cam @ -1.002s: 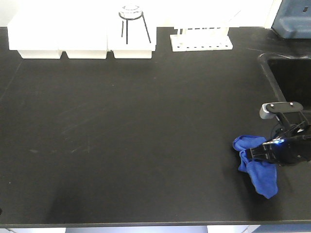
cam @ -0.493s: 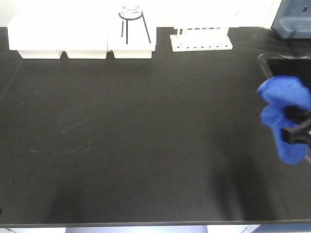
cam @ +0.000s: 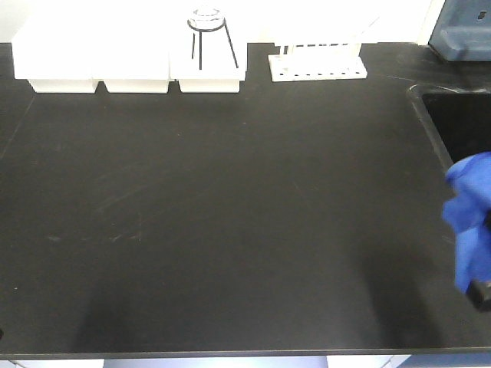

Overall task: Wipe right workspace with blue cloth
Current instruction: 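Lift the blue cloth up with the right gripper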

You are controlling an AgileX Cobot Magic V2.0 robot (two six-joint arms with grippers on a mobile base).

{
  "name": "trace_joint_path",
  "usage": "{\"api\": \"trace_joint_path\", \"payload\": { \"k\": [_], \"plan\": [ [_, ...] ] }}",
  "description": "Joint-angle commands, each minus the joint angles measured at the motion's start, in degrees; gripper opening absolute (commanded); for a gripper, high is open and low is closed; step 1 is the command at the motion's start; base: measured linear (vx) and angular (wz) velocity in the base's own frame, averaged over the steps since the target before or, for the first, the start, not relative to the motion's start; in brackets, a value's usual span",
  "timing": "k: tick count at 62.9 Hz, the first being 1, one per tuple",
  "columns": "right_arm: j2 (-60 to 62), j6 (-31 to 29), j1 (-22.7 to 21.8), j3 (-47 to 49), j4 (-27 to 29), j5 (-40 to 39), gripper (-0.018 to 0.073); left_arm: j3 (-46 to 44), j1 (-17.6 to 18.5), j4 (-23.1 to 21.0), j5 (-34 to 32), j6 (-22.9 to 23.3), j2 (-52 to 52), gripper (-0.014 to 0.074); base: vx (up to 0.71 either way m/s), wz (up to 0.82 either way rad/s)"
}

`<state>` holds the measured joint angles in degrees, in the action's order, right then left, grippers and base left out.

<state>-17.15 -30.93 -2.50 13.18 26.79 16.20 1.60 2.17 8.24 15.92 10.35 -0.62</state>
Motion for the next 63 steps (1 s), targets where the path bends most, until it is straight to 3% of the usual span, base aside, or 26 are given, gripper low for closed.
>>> {"api": "trace_joint_path", "payload": {
  "k": [1, 63],
  "plan": [
    [-0.3, -0.1, -0.2, 1.5, 2.7, -8.4, -0.0004, 1.7, 0.3, 0.1, -4.5, 0.5, -0.9, -0.0006, 0.00, 0.00],
    [-0.3, -0.3, -0.2, 1.5, 3.6, -7.8, -0.0004, 1.7, 0.3, 0.1, -4.5, 0.5, -0.9, -0.0006, 0.00, 0.00]
  ]
}}
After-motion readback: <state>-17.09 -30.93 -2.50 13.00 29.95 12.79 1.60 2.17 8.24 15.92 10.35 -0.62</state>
